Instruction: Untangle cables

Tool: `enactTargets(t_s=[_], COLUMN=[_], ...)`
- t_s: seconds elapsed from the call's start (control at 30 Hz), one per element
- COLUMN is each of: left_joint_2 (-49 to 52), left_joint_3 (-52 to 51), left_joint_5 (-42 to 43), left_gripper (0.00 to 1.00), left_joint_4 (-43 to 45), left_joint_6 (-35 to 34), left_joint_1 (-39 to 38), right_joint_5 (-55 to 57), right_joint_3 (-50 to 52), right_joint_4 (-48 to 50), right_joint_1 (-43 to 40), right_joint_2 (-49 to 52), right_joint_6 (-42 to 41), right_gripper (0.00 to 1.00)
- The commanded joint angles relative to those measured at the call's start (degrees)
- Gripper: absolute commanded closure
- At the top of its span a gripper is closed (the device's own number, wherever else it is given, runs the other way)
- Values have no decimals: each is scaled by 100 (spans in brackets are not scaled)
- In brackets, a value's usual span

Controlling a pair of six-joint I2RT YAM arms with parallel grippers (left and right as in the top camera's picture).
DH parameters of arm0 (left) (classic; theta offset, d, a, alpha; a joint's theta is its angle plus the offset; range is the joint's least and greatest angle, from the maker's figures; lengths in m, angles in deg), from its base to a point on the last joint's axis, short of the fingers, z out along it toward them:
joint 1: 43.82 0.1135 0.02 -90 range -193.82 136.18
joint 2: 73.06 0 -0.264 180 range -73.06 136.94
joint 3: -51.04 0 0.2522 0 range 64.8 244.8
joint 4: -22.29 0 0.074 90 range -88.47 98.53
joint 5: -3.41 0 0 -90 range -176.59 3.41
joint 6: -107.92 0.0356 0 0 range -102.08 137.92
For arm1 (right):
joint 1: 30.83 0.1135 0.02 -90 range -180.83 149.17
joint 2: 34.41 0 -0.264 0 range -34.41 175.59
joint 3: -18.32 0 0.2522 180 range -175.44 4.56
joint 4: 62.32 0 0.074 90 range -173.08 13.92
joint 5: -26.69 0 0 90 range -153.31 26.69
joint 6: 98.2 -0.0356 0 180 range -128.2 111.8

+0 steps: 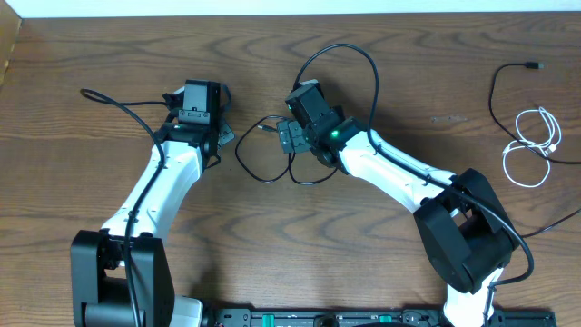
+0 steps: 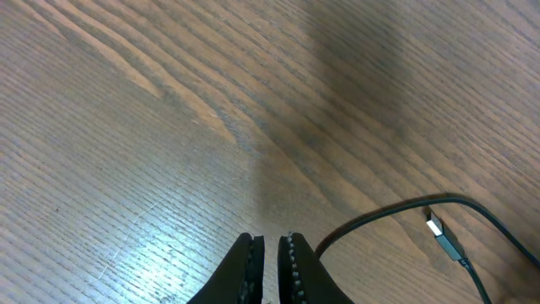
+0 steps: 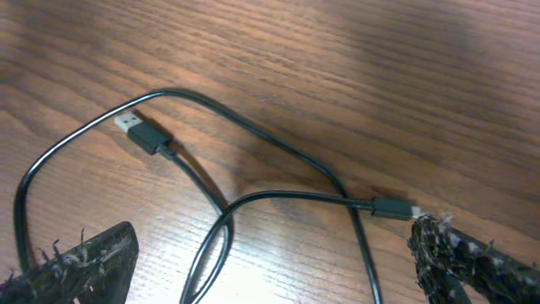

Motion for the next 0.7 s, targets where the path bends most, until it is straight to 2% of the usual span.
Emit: enactTargets(t_s=[0.0,0.17,0.2,0.23,0.27,0.3,0.33,0.5,0.53,0.6,0.63,0.67], left_joint_2=[22,22,22,22,22,22,22,22,22,22,22,22], left_joint_3=[-74,-74,-74,-74,-74,-74,-74,-74,-74,-74,-74,-74], left_joint_5=[-162,-162,-162,-162,-162,-162,-160,-162,-160,-162,-162,-162], left_gripper=[87,87,88,87,88,87,87,87,87,87,87,87], left_joint_4=[13,13,13,15,13,13,13,13,15,31,33,33], left_joint_6=[17,15,15,15,15,15,15,15,15,17,15,15], left_joint_1=[2,2,2,2,2,2,2,2,2,2,2,2], right_joint_5=[-332,-973,-999,-997,-988,-968,-968,-968,-966,-887,-787,-667], right_joint_3=[39,39,39,39,39,39,39,39,39,39,39,42], right_joint_4=[9,83,166,190,188,181,164,227,267,330,348,356], right_joint_1=[37,37,39,39,37,37,37,37,37,37,37,39], right_joint_2=[20,20,20,20,20,20,20,20,20,20,20,22], right_joint_6=[-17,-20,-20,-20,-20,-20,-20,-20,-20,-31,-105,-264], right_gripper=[1,2,21,45,73,92,99,99,90,64,56,54])
